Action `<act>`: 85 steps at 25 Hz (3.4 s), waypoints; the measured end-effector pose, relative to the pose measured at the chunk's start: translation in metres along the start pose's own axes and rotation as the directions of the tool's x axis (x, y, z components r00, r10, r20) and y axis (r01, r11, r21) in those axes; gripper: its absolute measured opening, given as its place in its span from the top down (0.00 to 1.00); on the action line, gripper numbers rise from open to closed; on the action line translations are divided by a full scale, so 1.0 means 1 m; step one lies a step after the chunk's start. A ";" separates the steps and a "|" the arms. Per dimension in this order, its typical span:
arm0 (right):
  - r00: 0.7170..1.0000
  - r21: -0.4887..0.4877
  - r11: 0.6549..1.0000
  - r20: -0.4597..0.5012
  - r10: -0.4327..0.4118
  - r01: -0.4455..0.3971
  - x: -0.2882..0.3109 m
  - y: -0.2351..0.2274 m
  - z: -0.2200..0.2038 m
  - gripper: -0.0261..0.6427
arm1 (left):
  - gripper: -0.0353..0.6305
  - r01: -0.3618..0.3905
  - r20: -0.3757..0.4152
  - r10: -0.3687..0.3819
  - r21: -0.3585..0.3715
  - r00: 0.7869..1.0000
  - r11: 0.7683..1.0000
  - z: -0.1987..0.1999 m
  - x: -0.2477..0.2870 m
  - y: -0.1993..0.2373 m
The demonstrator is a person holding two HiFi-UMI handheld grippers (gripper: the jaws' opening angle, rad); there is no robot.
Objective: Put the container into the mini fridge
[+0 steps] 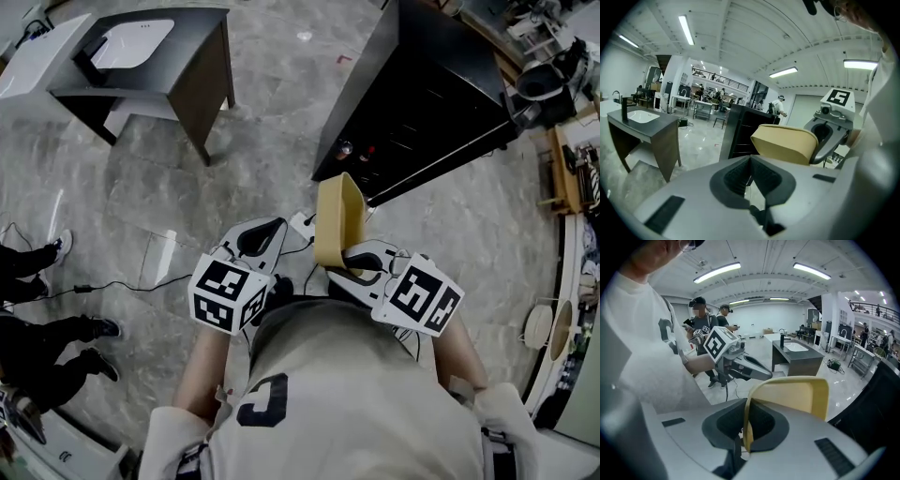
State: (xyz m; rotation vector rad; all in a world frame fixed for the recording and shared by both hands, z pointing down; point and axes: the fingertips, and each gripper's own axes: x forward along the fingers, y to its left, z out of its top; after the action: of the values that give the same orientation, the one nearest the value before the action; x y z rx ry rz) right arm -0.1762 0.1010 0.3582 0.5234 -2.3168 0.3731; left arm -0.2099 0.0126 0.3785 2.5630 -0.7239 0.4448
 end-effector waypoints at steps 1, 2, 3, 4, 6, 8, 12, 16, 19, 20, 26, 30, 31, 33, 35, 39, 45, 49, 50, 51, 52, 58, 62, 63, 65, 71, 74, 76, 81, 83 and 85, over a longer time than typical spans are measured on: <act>1.000 -0.010 1.000 -0.013 -0.002 0.002 0.000 -0.005 -0.004 0.92 | 0.87 -0.003 -0.002 0.003 -0.002 1.000 1.000 0.000 0.002 -0.001; 1.000 -0.020 1.000 -0.025 -0.004 0.004 0.000 -0.011 -0.008 0.92 | 0.87 -0.005 -0.003 0.005 -0.005 1.000 1.000 0.000 0.006 -0.003; 0.999 -0.030 1.000 -0.036 -0.007 0.005 -0.002 -0.017 -0.013 0.92 | 0.87 -0.008 -0.005 0.008 -0.006 1.000 1.000 0.001 0.010 -0.005; 0.999 -0.041 0.999 -0.045 -0.007 0.005 -0.004 -0.023 -0.018 0.92 | 0.87 -0.011 -0.009 0.011 -0.003 1.000 1.000 0.002 0.016 -0.008; 0.999 -0.060 0.998 -0.052 -0.001 -0.003 -0.012 -0.037 -0.028 0.92 | 0.86 -0.026 -0.013 0.026 0.010 1.000 1.000 0.007 0.031 -0.012; 0.999 -0.070 0.997 -0.045 0.014 -0.017 -0.021 -0.054 -0.037 0.92 | 0.87 -0.066 -0.002 0.067 0.024 0.998 0.997 0.018 0.046 -0.012; 0.998 -0.084 0.996 -0.040 0.038 -0.041 -0.044 -0.089 -0.059 0.92 | 0.87 -0.172 0.001 0.172 0.009 0.985 0.985 0.038 0.077 -0.010; 0.997 -0.089 0.993 -0.037 0.070 -0.073 -0.070 -0.125 -0.091 0.92 | 0.87 -0.262 -0.075 0.261 0.006 0.962 0.965 0.039 0.117 -0.020; 0.995 -0.096 0.990 -0.030 0.099 -0.102 -0.087 -0.149 -0.118 0.92 | 0.87 -0.307 -0.102 0.304 -0.018 0.947 0.952 0.039 0.142 -0.035; 0.994 -0.105 0.989 -0.033 0.105 -0.108 -0.092 -0.158 -0.127 0.92 | 0.87 -0.319 -0.106 0.314 -0.027 0.943 0.948 0.041 0.151 -0.041; 0.992 -0.205 0.972 -0.080 0.096 -0.111 -0.110 -0.212 -0.179 0.92 | 0.87 -0.372 -0.064 0.371 -0.015 0.927 0.928 0.071 0.208 -0.073; 0.991 -0.220 0.967 -0.059 0.116 -0.126 -0.118 -0.224 -0.185 0.92 | 0.87 -0.394 -0.075 0.393 0.002 0.917 0.919 0.083 0.221 -0.074; 0.991 -0.221 0.967 -0.058 0.120 -0.131 -0.115 -0.225 -0.185 0.92 | 0.87 -0.403 -0.079 0.401 0.001 0.913 0.915 0.084 0.219 -0.069; 0.990 -0.216 0.967 -0.060 0.128 -0.138 -0.108 -0.226 -0.184 0.92 | 0.87 -0.416 -0.081 0.415 0.001 0.906 0.909 0.087 0.213 -0.061; 0.990 -0.220 0.967 -0.073 0.118 -0.131 -0.101 -0.230 -0.185 0.92 | 0.87 -0.419 -0.089 0.417 0.001 0.904 0.908 0.087 0.213 -0.055; 0.990 -0.268 0.959 -0.130 0.060 -0.093 -0.087 -0.238 -0.191 0.92 | 0.87 -0.374 -0.127 0.373 0.019 0.919 0.927 0.079 0.225 -0.051; 0.973 -0.235 0.961 -0.210 0.094 -0.144 -0.054 -0.244 -0.197 0.92 | 0.87 -0.318 -0.172 0.323 0.056 0.930 0.946 0.069 0.234 -0.039; 0.953 -0.215 0.966 -0.293 0.074 -0.141 -0.028 -0.261 -0.215 0.92 | 0.87 -0.286 -0.187 0.289 0.043 0.939 0.957 0.064 0.236 -0.020; 0.948 -0.207 0.969 -0.312 0.066 -0.135 -0.021 -0.265 -0.221 0.92 | 0.87 -0.281 -0.191 0.283 0.040 0.940 0.959 0.062 0.236 -0.015; 0.942 -0.203 0.971 -0.333 0.054 -0.128 -0.014 -0.271 -0.227 0.92 | 0.87 -0.276 -0.194 0.277 0.036 0.941 0.961 0.061 0.236 -0.011; 0.934 -0.203 0.972 -0.354 0.039 -0.118 -0.007 -0.277 -0.234 0.92 | 0.87 -0.270 -0.196 0.271 0.031 0.942 0.962 0.060 0.236 -0.007; 0.896 -0.210 0.976 -0.442 -0.047 -0.052 0.032 -0.321 -0.265 0.92 | 0.87 -0.241 -0.223 0.233 -0.006 0.946 0.971 0.050 0.233 0.017; 0.869 -0.186 0.982 -0.489 -0.075 -0.020 0.054 -0.353 -0.289 0.92 | 0.87 -0.226 -0.239 0.207 -0.055 0.949 0.973 0.043 0.228 0.030; 0.865 -0.196 0.981 -0.493 -0.092 -0.008 0.059 -0.362 -0.293 0.92 | 0.87 -0.227 -0.243 0.208 -0.054 0.948 0.972 0.041 0.227 0.035; 0.855 -0.217 0.976 -0.507 -0.112 -0.001 0.070 -0.377 -0.302 0.92 | 0.87 -0.234 -0.254 0.216 -0.045 0.943 0.971 0.038 0.227 0.043; 0.820 -0.208 0.978 -0.563 -0.106 -0.016 0.091 -0.410 -0.324 0.92 | 0.87 -0.228 -0.276 0.205 -0.056 0.939 0.972 0.032 0.236 0.057; 0.808 -0.211 0.977 -0.578 -0.113 -0.014 0.102 -0.416 -0.330 0.92 | 0.87 -0.232 -0.285 0.204 -0.068 0.936 0.970 0.023 0.233 0.060; 0.801 -0.223 0.975 -0.586 -0.121 -0.016 0.108 -0.420 -0.334 0.92 | 0.87 -0.245 -0.293 0.212 -0.079 0.932 0.966 0.018 0.230 0.060; 0.795 -0.262 0.965 -0.581 -0.172 0.018 0.114 -0.446 -0.338 0.92 | 0.87 -0.269 -0.307 0.229 -0.095 0.924 0.958 0.010 0.226 0.062; 0.793 -0.278 0.960 -0.577 -0.195 0.034 0.117 -0.455 -0.337 0.92 | 0.87 -0.275 -0.314 0.231 -0.102 0.921 0.956 0.006 0.225 0.063; 0.791 -0.296 0.954 -0.573 -0.216 0.047 0.120 -0.463 -0.337 0.92 | 0.87 -0.279 -0.322 0.232 -0.107 0.918 0.954 0.002 0.225 0.062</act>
State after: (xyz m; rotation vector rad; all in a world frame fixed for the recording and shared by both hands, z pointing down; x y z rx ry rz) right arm 0.1607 -0.1985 0.7305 0.3602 -1.6603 0.1211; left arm -0.0617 -0.1293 0.4896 2.1961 -0.9403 0.8188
